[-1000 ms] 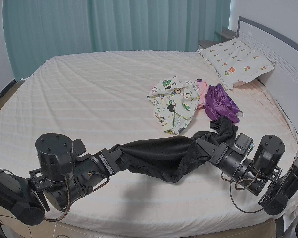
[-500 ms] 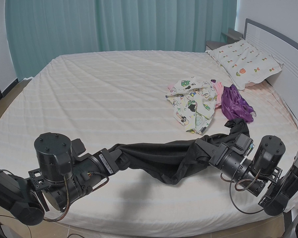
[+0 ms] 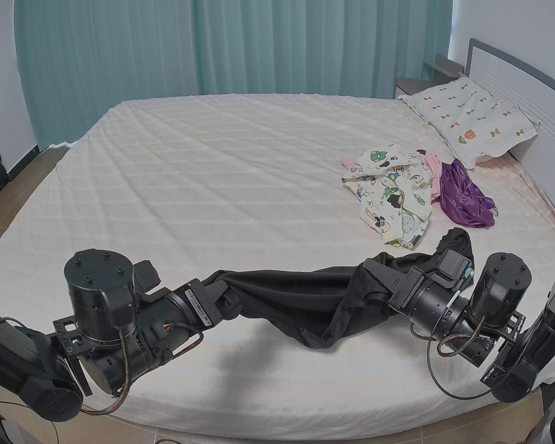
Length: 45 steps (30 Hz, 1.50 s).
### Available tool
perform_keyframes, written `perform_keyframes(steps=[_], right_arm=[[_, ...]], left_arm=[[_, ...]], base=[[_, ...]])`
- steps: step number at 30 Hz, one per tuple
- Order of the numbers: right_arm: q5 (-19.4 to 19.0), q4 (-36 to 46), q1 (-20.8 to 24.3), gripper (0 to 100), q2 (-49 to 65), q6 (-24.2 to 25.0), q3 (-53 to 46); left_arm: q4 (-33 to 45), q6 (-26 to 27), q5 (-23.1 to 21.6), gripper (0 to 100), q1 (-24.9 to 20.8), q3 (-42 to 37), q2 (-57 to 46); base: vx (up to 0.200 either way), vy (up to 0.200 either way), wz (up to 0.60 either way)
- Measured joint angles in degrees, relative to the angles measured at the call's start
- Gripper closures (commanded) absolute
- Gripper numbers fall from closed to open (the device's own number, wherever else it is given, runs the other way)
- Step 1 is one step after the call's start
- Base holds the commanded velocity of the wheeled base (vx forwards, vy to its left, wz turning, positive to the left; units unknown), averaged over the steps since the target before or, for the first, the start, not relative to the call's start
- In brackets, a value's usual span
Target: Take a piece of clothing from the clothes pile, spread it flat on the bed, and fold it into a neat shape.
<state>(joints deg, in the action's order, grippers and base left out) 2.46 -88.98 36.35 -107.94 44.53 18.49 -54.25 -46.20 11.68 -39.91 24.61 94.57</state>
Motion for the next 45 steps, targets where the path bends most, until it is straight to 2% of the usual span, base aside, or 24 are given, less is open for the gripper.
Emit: perform_keyframes(steps=[24,30,45], right_arm=[[0.0,0.0,0.0,100,-0.1,0.0,0.0],[0.0,0.0,0.0,100,-0.1,0.0,-0.1],[-0.5,0.0,1.0,100,0.7,-0.3,-2.0]], left_arm=[[-0.1,0.1,0.0,100,-0.1,-0.2,-0.4],[-0.2,0.1,-0.1,100,-0.2,-0.3,-0.3],[-0.3,0.0,-0.1,100,-1.3,-0.5,-0.4]], base=[[0.0,0.2,0.0],[0.0,0.0,0.0],[-0.2,0.0,0.0]])
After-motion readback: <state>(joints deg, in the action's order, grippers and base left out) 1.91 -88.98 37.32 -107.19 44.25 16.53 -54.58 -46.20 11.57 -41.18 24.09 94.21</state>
